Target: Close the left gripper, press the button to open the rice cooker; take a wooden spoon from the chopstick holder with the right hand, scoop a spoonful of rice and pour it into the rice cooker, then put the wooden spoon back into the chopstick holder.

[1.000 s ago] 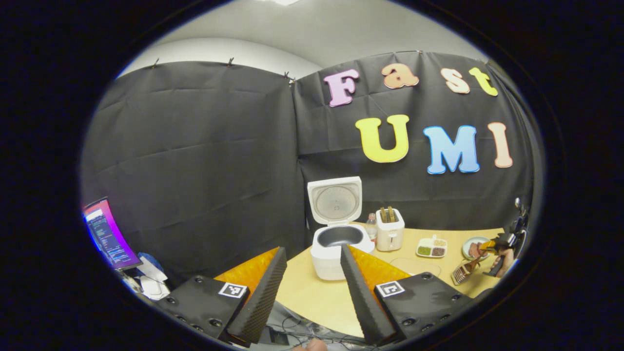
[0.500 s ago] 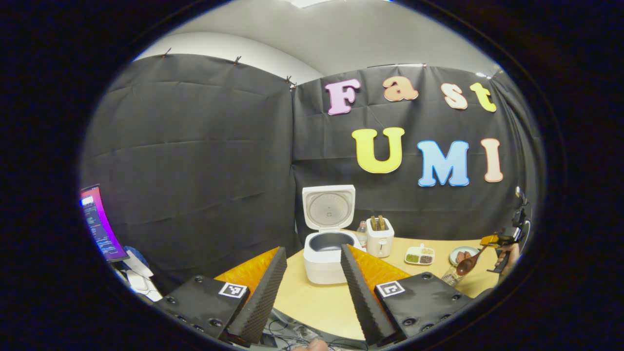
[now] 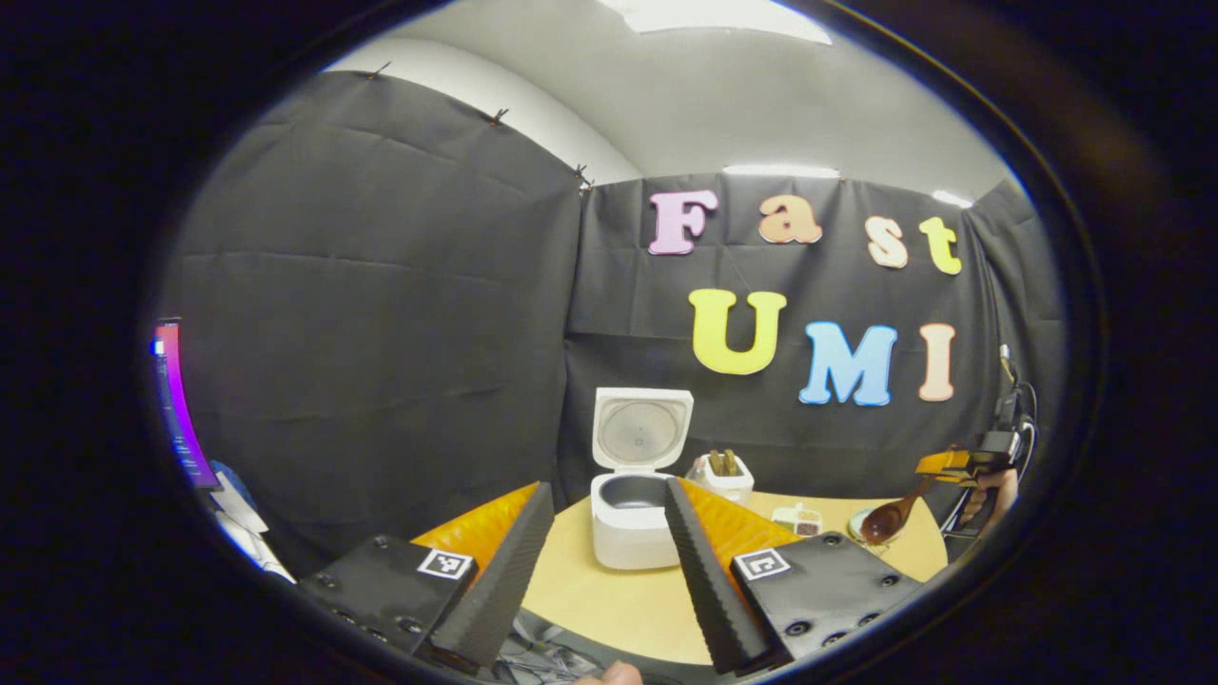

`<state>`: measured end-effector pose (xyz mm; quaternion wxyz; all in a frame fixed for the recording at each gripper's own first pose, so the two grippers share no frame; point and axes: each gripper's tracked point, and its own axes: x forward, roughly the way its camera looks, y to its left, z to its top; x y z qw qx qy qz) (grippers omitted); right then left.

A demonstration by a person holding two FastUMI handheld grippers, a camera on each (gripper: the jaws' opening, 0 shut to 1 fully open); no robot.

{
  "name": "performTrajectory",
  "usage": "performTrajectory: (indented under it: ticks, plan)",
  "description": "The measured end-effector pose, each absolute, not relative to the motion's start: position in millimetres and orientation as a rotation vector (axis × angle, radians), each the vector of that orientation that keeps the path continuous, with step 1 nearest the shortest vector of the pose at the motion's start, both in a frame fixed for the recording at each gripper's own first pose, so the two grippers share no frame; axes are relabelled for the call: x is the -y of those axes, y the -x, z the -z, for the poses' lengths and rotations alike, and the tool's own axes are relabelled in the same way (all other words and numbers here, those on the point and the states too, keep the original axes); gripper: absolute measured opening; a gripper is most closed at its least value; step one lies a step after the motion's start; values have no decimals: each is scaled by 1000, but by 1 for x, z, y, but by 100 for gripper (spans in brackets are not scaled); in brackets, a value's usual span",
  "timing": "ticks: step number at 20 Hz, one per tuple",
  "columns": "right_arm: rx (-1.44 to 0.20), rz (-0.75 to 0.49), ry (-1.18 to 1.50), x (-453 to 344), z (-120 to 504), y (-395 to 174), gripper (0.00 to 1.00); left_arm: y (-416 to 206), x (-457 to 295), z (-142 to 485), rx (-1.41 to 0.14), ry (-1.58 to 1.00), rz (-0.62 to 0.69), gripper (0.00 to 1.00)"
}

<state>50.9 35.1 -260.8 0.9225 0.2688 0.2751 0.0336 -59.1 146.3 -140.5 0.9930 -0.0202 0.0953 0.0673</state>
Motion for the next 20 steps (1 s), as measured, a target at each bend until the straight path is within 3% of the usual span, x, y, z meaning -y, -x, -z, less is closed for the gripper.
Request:
performTrajectory:
  ticks: [3, 6, 11, 13, 18, 19, 20]
  plan:
    - [-559, -127, -556, -77, 247, -50, 18, 55, -166, 136, -176, 52, -129, 80]
    - [-601, -132, -534, -101, 273, -68, 18, 37, -181, 140, -183, 60, -126, 80]
    - [-716, -163, -491, -163, 358, -113, 17, 0, -207, 143, -207, 12, -160, 86]
    - [-755, -171, -469, -185, 394, -133, 18, -13, -213, 151, -236, -19, -180, 80]
    - [-801, -168, -378, -211, 464, -170, 18, -38, -222, 170, -299, -59, -206, 80]
    - [-803, -162, -349, -211, 473, -175, 18, -42, -225, 175, -309, -66, -216, 92]
    - [-806, -155, -331, -210, 482, -180, 18, -45, -228, 179, -320, -65, -226, 92]
